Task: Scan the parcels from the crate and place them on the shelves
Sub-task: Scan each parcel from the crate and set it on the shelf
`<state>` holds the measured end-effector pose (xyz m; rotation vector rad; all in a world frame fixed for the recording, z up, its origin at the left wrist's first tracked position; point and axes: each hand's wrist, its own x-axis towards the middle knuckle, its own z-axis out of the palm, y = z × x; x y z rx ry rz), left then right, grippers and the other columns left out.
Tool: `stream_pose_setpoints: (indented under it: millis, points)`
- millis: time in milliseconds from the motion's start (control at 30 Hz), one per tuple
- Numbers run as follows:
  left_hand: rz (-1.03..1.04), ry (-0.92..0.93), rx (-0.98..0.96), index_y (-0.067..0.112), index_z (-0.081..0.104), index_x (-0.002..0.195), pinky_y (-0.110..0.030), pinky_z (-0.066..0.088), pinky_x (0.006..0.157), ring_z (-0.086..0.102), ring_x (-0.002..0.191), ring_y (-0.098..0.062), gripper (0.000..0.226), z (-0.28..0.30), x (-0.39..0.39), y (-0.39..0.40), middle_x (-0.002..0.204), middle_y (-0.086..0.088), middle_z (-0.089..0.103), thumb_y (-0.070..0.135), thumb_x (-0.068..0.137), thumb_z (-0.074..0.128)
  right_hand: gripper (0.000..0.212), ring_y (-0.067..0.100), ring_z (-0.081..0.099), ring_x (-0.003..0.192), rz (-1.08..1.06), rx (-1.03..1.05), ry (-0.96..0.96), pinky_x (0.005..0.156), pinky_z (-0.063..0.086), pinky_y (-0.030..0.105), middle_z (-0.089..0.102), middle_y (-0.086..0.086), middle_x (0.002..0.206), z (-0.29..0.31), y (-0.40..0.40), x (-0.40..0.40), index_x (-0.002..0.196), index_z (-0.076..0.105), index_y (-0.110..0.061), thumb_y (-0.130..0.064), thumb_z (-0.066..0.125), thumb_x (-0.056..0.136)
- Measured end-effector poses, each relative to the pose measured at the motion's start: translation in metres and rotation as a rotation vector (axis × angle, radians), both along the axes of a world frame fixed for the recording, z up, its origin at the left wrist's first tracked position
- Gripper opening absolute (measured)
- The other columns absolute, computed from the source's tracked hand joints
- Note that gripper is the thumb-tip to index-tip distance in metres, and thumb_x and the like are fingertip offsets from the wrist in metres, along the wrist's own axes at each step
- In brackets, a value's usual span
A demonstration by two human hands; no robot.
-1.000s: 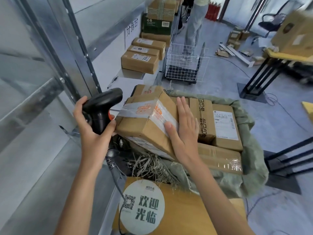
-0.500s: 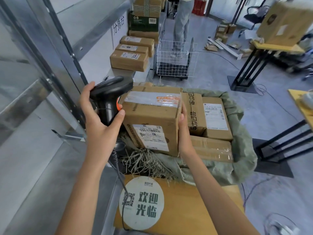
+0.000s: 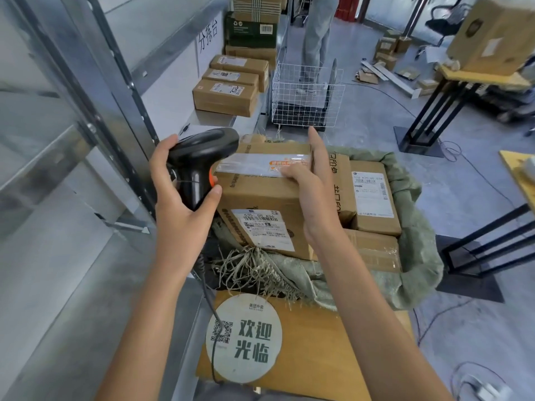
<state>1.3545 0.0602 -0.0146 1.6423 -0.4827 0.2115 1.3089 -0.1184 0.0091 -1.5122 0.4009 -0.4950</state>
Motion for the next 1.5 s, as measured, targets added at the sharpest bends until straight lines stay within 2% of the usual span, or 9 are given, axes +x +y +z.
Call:
stream_pose_setpoints:
  millis: [167,367,600,800,1000,1100,1267,1400,1500]
  points:
    - [0.033,-0.009,-0.088,0.044,0.030,0.143,-0.030,0.053,0.101,0.067,0.101,-0.013,0.078,-0.001,-0.005,0.001,0.118,-0.016,0.064,-0.004,0.093,0.066,0.080,-0.020,0.047,0.114,0.000,0.102,-0.029,0.089,0.047,0.014,0.041,-0.026,0.144,-0.013,-0.003,-0.001,0.151,0.036,-0.039,-0.019,0.066,0.080]
    - [-0.013,-0.021,-0.037,0.023,0.026,0.153,-0.037,0.053,0.104,0.066,0.102,-0.009,0.076,-0.002,0.002,-0.003,0.111,0.027,0.063,-0.004,0.094,0.067,0.063,0.005,0.047,0.135,0.020,0.229,0.039,0.116,0.037,0.040,0.048,-0.009,0.150,-0.025,-0.040,-0.018,0.154,0.036,-0.024,-0.052,0.045,0.099]
    - [-0.007,-0.035,-0.033,0.022,0.027,0.154,-0.028,0.050,0.105,0.064,0.105,-0.004,0.077,-0.004,0.009,-0.004,0.114,0.026,0.061,-0.002,0.094,0.068,0.081,0.012,0.040,0.143,-0.069,0.085,0.218,0.120,0.031,0.046,0.044,-0.007,0.155,-0.088,-0.007,-0.032,0.155,0.032,-0.036,-0.081,0.029,0.088]
    - [0.002,-0.025,-0.047,0.022,0.025,0.155,-0.045,0.046,0.112,0.059,0.122,-0.010,0.079,-0.004,0.009,-0.007,0.150,0.003,0.043,0.000,0.094,0.069,0.092,0.000,0.023,0.149,-0.033,0.063,0.186,0.125,0.019,0.039,0.025,-0.023,0.161,-0.103,-0.010,-0.034,0.155,0.017,-0.051,-0.094,0.030,0.075]
    - [-0.036,-0.119,-0.009,0.016,0.025,0.153,-0.025,0.048,0.106,0.062,0.106,0.005,0.074,-0.005,0.011,-0.014,0.121,0.038,0.055,-0.006,0.094,0.065,0.074,0.006,0.026,0.149,-0.040,-0.040,0.272,0.114,0.020,0.014,0.033,-0.011,0.160,-0.115,-0.025,-0.031,0.157,0.028,-0.032,-0.073,0.020,0.096]
    - [-0.018,-0.177,0.047,0.019,0.026,0.149,-0.003,0.040,0.095,0.058,0.109,0.016,0.072,-0.001,0.012,-0.019,0.120,0.053,0.048,-0.007,0.094,0.064,0.052,0.008,0.032,0.147,-0.002,-0.084,0.306,0.121,0.025,0.028,0.040,-0.009,0.158,-0.119,-0.041,-0.032,0.156,0.033,-0.027,-0.045,0.025,0.109]
    - [-0.060,-0.190,0.083,0.028,0.029,0.151,-0.005,0.044,0.092,0.067,0.105,-0.002,0.072,0.011,0.013,-0.023,0.124,0.040,0.055,0.001,0.095,0.066,0.063,0.020,0.057,0.124,0.111,-0.308,0.397,0.113,0.040,0.045,0.061,0.003,0.138,-0.127,-0.067,-0.045,0.158,0.026,-0.034,-0.005,0.040,0.104]
    - [-0.068,-0.213,0.112,0.008,0.028,0.151,0.005,0.039,0.084,0.057,0.104,0.022,0.070,0.011,0.007,-0.034,0.120,0.050,0.052,-0.008,0.093,0.064,0.068,0.024,0.063,0.110,0.153,-0.480,0.444,0.126,0.010,0.038,0.071,0.010,0.118,-0.140,-0.069,-0.043,0.160,0.015,-0.032,-0.003,0.039,0.103]
    - [-0.060,-0.213,0.083,0.003,0.026,0.151,-0.005,0.045,0.091,0.058,0.106,0.018,0.071,0.007,0.009,-0.035,0.118,0.053,0.048,-0.009,0.093,0.064,0.065,0.025,0.060,0.120,0.172,-0.438,0.418,0.126,0.014,0.039,0.067,0.013,0.127,-0.138,-0.071,-0.041,0.160,0.017,-0.029,-0.006,0.041,0.105]
